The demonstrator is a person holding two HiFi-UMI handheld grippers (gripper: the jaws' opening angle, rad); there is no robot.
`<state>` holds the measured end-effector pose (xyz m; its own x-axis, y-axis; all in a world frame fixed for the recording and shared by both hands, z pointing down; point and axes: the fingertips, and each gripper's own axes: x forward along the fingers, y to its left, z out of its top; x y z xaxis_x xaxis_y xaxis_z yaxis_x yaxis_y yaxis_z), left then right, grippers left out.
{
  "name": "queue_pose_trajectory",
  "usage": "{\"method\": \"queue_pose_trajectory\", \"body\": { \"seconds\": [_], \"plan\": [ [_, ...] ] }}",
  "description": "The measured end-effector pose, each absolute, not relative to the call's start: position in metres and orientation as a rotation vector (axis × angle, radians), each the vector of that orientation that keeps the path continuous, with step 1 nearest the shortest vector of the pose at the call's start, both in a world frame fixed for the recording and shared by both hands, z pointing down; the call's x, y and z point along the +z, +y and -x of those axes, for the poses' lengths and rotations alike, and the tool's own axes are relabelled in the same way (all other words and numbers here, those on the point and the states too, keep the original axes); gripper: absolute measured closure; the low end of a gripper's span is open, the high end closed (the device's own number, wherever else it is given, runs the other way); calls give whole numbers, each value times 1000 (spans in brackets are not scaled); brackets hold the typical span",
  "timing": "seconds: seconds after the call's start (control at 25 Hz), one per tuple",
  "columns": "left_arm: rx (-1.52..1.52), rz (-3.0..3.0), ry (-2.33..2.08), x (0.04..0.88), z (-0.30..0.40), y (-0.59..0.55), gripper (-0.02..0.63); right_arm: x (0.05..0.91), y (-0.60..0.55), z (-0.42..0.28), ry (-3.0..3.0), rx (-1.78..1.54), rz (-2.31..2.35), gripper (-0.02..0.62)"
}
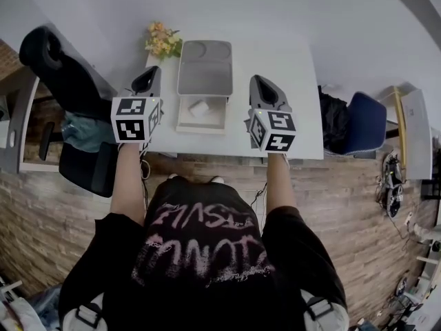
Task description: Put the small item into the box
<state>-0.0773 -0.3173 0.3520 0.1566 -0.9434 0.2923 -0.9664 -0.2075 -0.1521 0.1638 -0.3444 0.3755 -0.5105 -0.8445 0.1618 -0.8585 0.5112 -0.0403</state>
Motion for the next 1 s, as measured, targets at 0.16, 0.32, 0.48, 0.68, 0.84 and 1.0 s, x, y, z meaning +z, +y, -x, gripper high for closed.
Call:
{"method": "queue_pose_trajectory", "body": {
  "seconds": [0.16, 0.32, 0.48, 0.68, 0.84, 1.0],
  "plan": [
    [446, -2335, -1934, 343, 76, -318, 603, 371, -346, -166, -2633, 160, -1484, 586],
    [429, -2349, -1944, 333, 71, -317, 603, 363, -348, -173, -2638, 153, -1502, 586],
    [419, -2358, -1950, 327, 68, -318, 603, 359, -349, -177, -2645, 148, -1511, 586],
    [418, -2367, -1955, 325, 66, -320, 604, 356, -353, -181, -2641, 139, -1528, 586],
    [408, -2375, -1954, 324, 65, -322, 604, 355, -355, -181, -2641, 130, -1529, 586],
    [399, -2378, -1952, 324, 64, -323, 603, 354, -357, -181, -2639, 125, -1527, 586]
  ]
}}
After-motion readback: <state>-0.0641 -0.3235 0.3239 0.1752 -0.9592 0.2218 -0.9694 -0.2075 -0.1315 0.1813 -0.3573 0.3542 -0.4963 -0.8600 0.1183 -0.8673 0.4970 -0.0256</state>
